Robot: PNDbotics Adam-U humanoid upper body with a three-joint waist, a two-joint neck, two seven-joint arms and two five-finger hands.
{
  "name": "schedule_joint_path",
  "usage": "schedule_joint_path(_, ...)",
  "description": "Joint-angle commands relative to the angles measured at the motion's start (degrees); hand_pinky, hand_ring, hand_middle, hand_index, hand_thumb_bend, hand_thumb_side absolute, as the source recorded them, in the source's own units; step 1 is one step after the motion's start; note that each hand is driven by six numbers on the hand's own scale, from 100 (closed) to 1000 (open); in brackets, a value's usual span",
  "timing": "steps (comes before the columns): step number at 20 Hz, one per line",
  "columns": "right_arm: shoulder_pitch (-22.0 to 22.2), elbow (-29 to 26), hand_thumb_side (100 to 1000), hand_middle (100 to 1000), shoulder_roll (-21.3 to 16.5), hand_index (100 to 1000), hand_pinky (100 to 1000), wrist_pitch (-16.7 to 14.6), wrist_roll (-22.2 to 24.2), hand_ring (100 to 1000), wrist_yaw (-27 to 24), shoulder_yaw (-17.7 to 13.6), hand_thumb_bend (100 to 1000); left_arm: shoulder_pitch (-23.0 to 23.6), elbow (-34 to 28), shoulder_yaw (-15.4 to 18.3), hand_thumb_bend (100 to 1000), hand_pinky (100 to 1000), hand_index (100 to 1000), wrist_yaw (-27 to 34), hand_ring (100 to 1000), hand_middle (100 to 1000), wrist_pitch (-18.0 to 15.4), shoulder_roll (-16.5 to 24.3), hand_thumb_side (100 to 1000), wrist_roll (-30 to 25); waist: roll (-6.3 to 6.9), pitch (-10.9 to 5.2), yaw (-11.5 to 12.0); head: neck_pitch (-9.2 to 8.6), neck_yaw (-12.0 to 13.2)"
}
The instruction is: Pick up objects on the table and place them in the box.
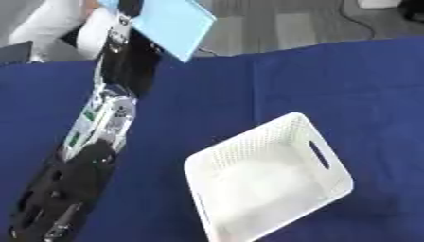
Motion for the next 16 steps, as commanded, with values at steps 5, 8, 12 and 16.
schedule_joint_path(5, -1.05, -0.77, 771, 851, -0.71, 805, 675, -5.60, 5.47, 801, 0.16, 0.13, 100, -1.02, -4.29, -5.95, 100, 100, 126, 3.97, 100, 100, 8.30, -0.79, 100, -0.16, 0.03, -0.52, -0.46, 0.16, 0.66)
schedule_joint_path(8, -1.17, -0.77, 771, 851, -0.71, 806, 675, -5.59, 5.47, 801, 0.19, 0.19, 100, -0.92, -4.01, -8.14, 100, 100, 125, 3.60, 100, 100, 10.88, -0.32, 100, -0.90, 0.12, -0.42, -0.61, 0.47, 0.55)
schedule_joint_path(12, -1.28, -0.77, 771, 850, -0.79, 805, 675, -5.59, 5.47, 801, 0.26, 0.31, 100, -0.47, -2.71, -11.55, 100, 100, 123, 1.88, 100, 100, 13.87, 2.18, 100, -3.06, 0.26, -0.35, -0.76, 0.88, 0.57)
schedule_joint_path(16, -1.32, -0.77, 771, 850, -0.88, 806, 675, -5.63, 5.47, 801, 0.24, 0.35, 100, 0.13, -0.96, -14.07, 100, 100, 120, -2.92, 100, 100, 14.35, 6.63, 562, -5.77, 0.32, -0.36, -0.77, 1.28, 0.41)
